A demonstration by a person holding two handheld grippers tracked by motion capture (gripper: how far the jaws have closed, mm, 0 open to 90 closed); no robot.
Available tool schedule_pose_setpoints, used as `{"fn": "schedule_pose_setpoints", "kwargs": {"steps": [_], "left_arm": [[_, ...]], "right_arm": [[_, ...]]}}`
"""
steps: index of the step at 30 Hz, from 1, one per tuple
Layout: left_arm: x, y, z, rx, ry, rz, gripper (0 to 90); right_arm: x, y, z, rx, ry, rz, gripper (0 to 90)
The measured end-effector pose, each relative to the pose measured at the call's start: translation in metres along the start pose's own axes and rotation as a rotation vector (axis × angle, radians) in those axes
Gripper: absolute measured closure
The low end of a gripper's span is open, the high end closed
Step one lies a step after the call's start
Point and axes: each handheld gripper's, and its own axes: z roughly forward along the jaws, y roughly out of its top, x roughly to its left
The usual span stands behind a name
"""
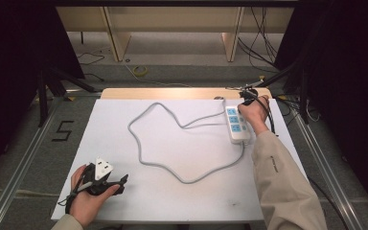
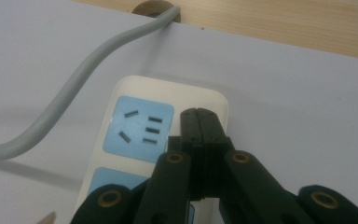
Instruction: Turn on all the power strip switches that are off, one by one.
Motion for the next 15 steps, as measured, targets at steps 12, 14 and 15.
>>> {"fn": "schedule_pose_setpoints", "kwargs": {"steps": [12, 14, 15], "left_arm": [[0.0016, -0.0016, -0.0025, -0.004, 0.006, -0.001, 17.1], [0.0017, -0.0016, -0.0021, -0.001, 0.004, -0.003, 17.2], [0.0015, -0.0015, -0.0019, -0.003, 0.004, -0.004, 17.2]], "right_arm": [[0.0009, -0.001, 0.0006, -0.007, -0.002, -0.003, 90.0], [0.0001, -0.0006, -0.0001, -0.007, -0.024, -0.02, 90.0], [-0.0014, -0.0008, -0.0002, -0.007, -0.014, -0.015, 90.0]]}}
